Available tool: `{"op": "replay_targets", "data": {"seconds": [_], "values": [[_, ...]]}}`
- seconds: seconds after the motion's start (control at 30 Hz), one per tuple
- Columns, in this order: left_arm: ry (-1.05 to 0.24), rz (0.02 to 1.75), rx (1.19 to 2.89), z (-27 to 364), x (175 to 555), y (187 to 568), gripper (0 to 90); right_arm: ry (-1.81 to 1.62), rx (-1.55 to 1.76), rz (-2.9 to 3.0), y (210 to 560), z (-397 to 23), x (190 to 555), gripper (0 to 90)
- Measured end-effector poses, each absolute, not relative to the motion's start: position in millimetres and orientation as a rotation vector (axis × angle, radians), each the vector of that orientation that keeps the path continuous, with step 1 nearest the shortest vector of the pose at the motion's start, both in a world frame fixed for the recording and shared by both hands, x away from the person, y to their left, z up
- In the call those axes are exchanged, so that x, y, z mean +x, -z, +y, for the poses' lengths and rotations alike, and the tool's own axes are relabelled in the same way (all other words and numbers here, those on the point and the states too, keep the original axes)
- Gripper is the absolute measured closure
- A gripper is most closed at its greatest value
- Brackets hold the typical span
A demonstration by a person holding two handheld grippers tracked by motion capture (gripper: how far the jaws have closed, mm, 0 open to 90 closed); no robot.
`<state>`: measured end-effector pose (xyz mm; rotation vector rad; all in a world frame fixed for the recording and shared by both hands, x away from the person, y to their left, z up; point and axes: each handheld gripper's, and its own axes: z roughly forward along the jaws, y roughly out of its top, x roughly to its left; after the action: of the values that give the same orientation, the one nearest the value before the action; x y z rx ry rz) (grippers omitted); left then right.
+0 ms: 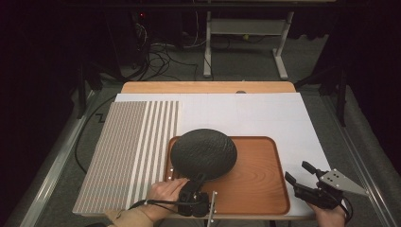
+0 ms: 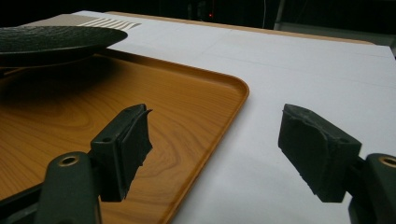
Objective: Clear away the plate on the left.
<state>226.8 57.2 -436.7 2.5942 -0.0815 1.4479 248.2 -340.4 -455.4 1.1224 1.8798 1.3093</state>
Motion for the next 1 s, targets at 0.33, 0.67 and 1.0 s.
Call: {"op": "replay_targets", "data": {"seconds": [0.33,0.67,1.0], "values": [[-1.429,-0.144,2.56,39,222,442,81.4,-1.309,1.123,1.882,455,-340,248,25.4],[-1.423,-0.216,2.547,23,218,446,81.1,-1.312,1.122,1.881,455,-340,248,25.4],[-1.415,-0.279,2.544,12,216,454,81.5,-1.313,1.122,1.881,455,-340,248,25.4]]}}
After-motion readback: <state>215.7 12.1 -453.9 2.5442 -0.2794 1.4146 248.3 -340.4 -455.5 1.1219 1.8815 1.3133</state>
